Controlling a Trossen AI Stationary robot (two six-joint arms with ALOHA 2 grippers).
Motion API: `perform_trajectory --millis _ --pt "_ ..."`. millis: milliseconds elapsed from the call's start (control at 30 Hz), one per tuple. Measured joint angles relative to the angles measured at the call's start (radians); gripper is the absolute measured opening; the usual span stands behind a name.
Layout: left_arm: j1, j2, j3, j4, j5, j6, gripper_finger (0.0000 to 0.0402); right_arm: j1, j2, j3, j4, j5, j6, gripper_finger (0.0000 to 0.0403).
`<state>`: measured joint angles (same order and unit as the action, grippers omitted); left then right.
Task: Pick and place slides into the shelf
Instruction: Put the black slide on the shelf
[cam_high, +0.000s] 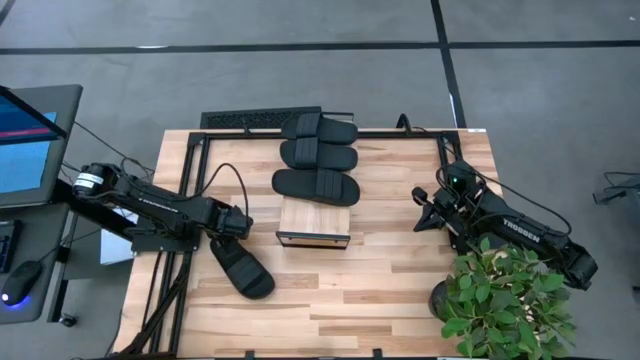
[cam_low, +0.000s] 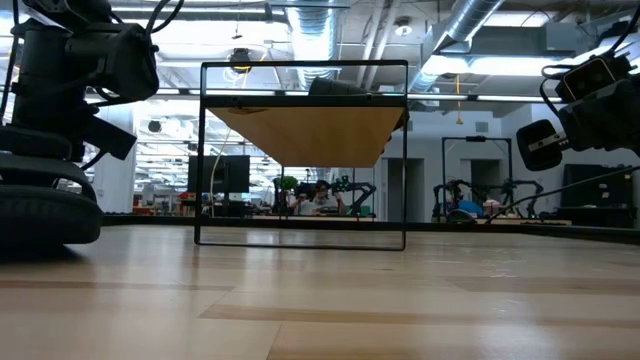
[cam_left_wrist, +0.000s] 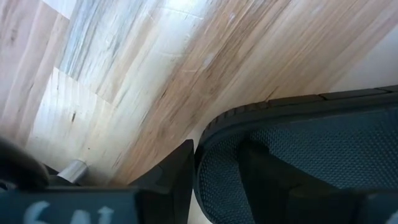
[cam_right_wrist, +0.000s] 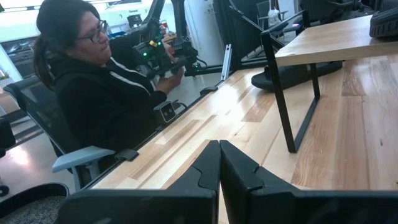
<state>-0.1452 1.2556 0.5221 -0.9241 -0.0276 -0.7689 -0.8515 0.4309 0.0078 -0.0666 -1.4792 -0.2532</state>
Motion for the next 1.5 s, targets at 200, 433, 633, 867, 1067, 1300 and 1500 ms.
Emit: perform_trajectory --millis 200,433,633,867,1067,1300,1500 --pt "0.0 0.002 -0.001 0.004 -0.005 0.004 0.0115 0.0 0.0 0.0 0.0 0.0 0.0 0.0" --pt "0.0 -0.001 -0.019 0.038 -0.011 0.01 0.0115 0.0 0.0 0.0 0.0 0.0 0.0 0.0" --pt "-0.001 -0.001 -0.022 0.049 -0.037 0.01 0.0115 0.0 0.0 0.0 0.0 0.0 0.0 0.0" --pt "-0.003 -0.001 -0.022 0.052 -0.067 0.01 0.0048 0.0 0.0 0.0 0.0 0.0 0.0 0.0" --pt "-0.003 -0.001 -0.022 0.053 -0.087 0.009 0.0029 0.0 0.0 0.0 0.0 0.0 0.0 0.0" --pt "-0.048 0.002 -0.012 0.038 -0.117 -0.03 0.0026 0.0 0.0 0.0 0.0 0.0 0.0 0.0" --pt "-0.085 0.009 0.017 0.003 -0.139 -0.076 0.0014 0.0 0.0 0.0 0.0 0.0 0.0 0.0"
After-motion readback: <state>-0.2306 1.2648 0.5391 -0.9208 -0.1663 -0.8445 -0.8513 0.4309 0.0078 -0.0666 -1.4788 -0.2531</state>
